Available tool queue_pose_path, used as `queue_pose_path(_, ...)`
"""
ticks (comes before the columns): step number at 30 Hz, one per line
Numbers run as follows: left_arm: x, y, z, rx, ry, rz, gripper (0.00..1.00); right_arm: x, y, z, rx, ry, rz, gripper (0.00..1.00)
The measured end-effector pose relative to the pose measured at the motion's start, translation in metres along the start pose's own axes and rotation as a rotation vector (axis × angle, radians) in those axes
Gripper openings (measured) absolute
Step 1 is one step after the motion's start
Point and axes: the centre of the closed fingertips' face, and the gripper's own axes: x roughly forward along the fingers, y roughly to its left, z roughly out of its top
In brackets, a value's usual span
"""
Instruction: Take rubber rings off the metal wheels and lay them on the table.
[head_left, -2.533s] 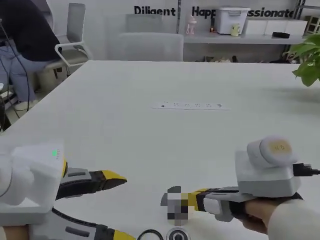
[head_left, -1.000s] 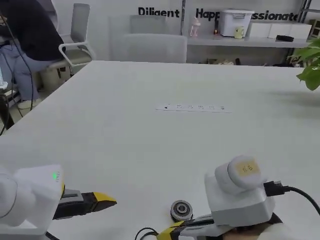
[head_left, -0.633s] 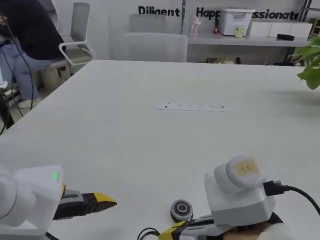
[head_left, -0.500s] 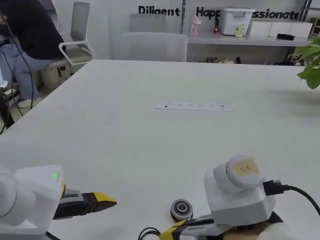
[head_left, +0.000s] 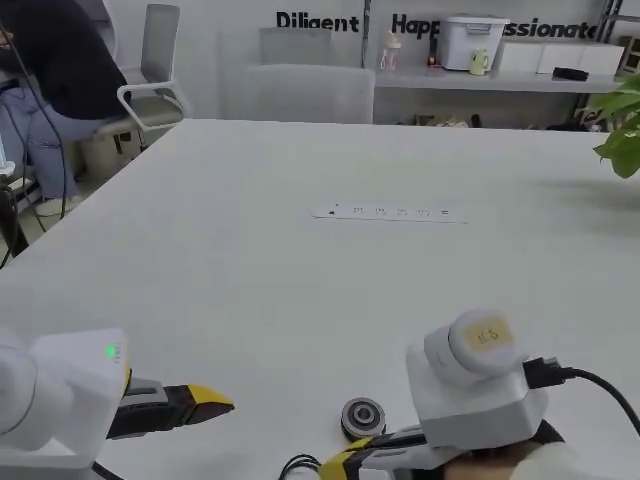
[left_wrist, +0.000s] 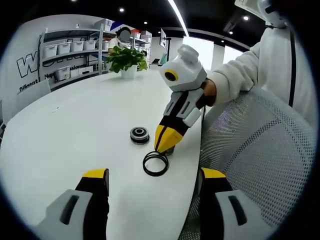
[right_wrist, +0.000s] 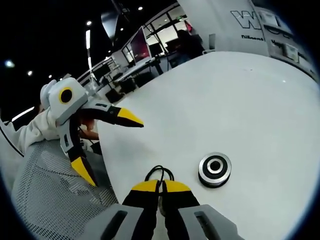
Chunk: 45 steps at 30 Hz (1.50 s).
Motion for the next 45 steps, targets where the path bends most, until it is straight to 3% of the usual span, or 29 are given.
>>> queue_pose_path(10, 0.0, 0.0, 0.0, 0.001, 0.002, 0.0, 0.7, -0.004, -0.004, 0.006, -0.034, -0.014, -0.021, 0.03)
queue_pose_path(26, 0.0, -0.002, 0.001, 0.006, 0.002, 0.001, 0.7, -0.021, -0.028, 0.028, 0.033, -0.117, -0.073, 0.04)
queue_pose_path(30, 0.0, -0.002, 0.004, 0.007, -0.006, 0.001, 0.7, -0.026, -0.033, 0.034, 0.071, -0.154, -0.062, 0.05)
queue_pose_path(37, -0.003, -0.002, 0.02, 0.014, -0.056, 0.002, 0.7, -0.033, -0.042, 0.04, 0.095, -0.198, -0.072, 0.08)
queue_pose_path(41, -0.009, -0.003, 0.04, 0.025, -0.114, 0.003, 0.72, -0.036, -0.047, 0.042, 0.099, -0.211, -0.087, 0.1)
queue_pose_path(45, -0.014, -0.003, 0.057, 0.049, -0.142, -0.005, 0.72, -0.039, -0.053, 0.043, 0.106, -0.222, -0.099, 0.12)
